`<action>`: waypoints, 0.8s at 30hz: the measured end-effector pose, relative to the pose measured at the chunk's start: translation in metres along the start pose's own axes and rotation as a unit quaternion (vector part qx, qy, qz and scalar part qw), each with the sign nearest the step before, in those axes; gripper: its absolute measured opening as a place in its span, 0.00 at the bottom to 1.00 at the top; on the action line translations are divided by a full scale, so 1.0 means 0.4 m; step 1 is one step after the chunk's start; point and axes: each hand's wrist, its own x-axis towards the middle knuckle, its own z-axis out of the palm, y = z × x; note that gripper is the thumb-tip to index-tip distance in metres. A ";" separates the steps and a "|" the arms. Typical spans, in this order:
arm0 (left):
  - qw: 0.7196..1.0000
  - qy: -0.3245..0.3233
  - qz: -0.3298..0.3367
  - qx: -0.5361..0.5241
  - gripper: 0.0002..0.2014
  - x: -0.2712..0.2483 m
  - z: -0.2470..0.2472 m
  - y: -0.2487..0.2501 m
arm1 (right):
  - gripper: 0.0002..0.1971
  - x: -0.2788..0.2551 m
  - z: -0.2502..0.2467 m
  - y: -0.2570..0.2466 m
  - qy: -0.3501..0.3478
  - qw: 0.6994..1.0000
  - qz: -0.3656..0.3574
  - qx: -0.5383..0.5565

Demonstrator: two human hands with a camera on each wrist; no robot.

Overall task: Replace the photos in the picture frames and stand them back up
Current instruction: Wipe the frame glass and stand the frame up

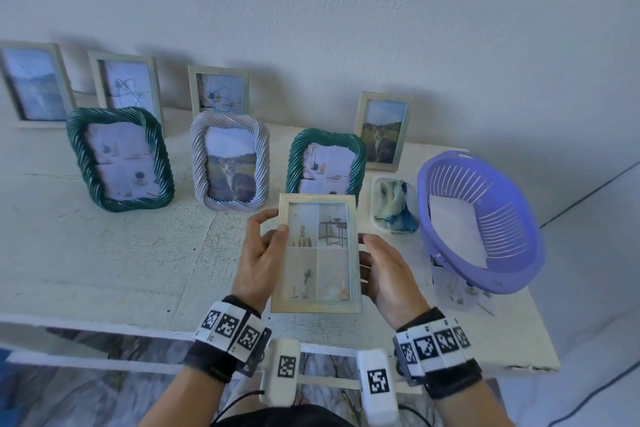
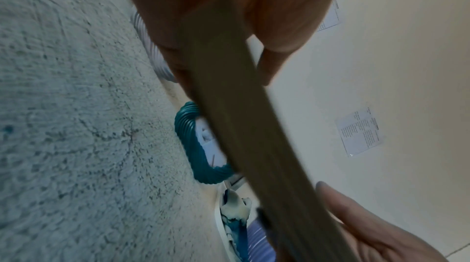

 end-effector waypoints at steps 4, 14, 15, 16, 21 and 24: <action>0.993 -0.095 -0.059 0.046 0.44 -0.013 0.013 0.011 | 0.17 -0.030 0.012 0.002 -0.041 0.997 -0.061 -0.005; 0.966 -0.209 -0.141 -0.065 0.46 -0.020 0.031 0.040 | 0.10 -0.059 0.085 0.019 -0.014 0.920 -0.275 -0.280; 0.962 -0.207 -0.154 -0.086 0.50 -0.023 0.031 0.041 | 0.10 -0.055 0.088 0.023 0.005 0.909 -0.282 -0.308; 0.962 -0.197 -0.165 -0.095 0.53 -0.024 0.029 0.042 | 0.11 -0.051 0.087 0.026 0.018 0.897 -0.286 -0.335; 0.968 -0.185 -0.161 -0.055 0.43 -0.017 0.009 0.050 | 0.06 -0.037 0.059 0.008 0.052 0.797 -0.351 -0.489; 0.973 -0.176 -0.150 -0.026 0.41 -0.012 -0.002 0.045 | 0.06 -0.037 0.052 -0.017 0.112 0.710 -0.344 -0.604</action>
